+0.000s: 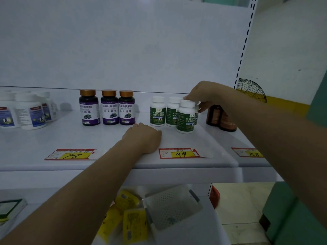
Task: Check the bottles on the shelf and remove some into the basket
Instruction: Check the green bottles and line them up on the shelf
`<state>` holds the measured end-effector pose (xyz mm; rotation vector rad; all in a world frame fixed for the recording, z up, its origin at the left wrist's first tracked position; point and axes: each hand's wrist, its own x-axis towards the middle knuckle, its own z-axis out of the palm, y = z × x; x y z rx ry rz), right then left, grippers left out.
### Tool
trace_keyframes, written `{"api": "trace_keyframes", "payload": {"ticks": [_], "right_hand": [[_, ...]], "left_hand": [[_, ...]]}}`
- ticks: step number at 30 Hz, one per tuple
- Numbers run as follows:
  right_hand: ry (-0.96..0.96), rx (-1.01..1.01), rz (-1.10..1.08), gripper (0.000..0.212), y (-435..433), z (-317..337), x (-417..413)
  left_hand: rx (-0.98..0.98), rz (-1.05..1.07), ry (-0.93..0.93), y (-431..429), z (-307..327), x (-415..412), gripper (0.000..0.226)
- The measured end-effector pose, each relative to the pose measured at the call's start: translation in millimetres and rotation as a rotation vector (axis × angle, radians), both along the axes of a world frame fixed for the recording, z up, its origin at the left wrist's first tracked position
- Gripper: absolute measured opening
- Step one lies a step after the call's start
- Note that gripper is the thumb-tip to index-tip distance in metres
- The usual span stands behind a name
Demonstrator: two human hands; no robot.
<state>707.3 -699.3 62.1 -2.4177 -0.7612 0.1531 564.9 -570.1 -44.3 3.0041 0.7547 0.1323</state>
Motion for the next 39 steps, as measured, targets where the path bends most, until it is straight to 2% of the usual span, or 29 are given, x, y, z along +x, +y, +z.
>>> {"api": "trace_keyframes", "payload": {"ticks": [3, 7, 10, 12, 16, 18, 21, 24, 28, 31, 34, 37, 39], "right_hand": [[-0.161, 0.026, -0.020, 0.040, -3.3, 6.9, -5.1], [-0.369, 0.196, -0.006, 0.038, -14.7, 30.3, -21.1], [-0.440, 0.334, 0.048, 0.035, -22.0, 53.4, -40.6], [-0.448, 0.346, 0.113, 0.034, -22.9, 64.6, -56.1], [-0.355, 0.267, 0.294, 0.032, -19.1, 66.7, -85.4], [-0.351, 0.221, 0.354, 0.033, -17.8, 60.4, -96.9], [-0.376, 0.181, 0.371, 0.034, -18.1, 51.5, -105.0], [-0.302, 0.226, 0.351, 0.038, -18.6, 42.5, -104.5], [-0.232, 0.377, 0.296, 0.029, -16.9, 33.1, -102.7], [-0.161, 0.436, 0.327, 0.025, -16.0, 31.8, -102.5], [-0.080, 0.465, 0.398, 0.036, -21.2, 30.6, -106.2], [0.010, 0.543, 0.425, 0.045, -26.0, 23.9, -112.7], [-0.048, 0.531, 0.353, 0.052, -26.3, 18.5, -114.4]], "left_hand": [[-0.050, 0.026, -0.045, -6.8, 2.8, -4.8, 0.055], [-0.169, 0.061, -0.333, -20.5, 11.1, -14.2, 0.043], [-0.260, -0.059, -0.562, -31.0, 24.9, -22.3, 0.036], [-0.346, -0.177, -0.633, -37.7, 34.8, -28.1, 0.045], [-0.778, -0.313, -0.685, -46.1, 55.0, -39.6, 0.065], [-0.923, -0.324, -0.677, -42.9, 57.1, -42.3, 0.064], [-0.961, -0.311, -0.698, -40.8, 50.4, -43.5, 0.045], [-1.012, -0.276, -0.784, -45.0, 42.5, -44.3, 0.039], [-0.955, -0.177, -0.897, -49.2, 40.4, -43.4, 0.040], [-0.978, -0.167, -0.845, -50.6, 45.9, -46.8, 0.045], [-0.950, -0.210, -0.810, -52.9, 49.6, -51.4, 0.045], [-0.869, -0.175, -0.864, -59.4, 47.9, -54.3, 0.051], [-0.808, -0.140, -0.918, -63.4, 45.4, -54.8, 0.053]]}}
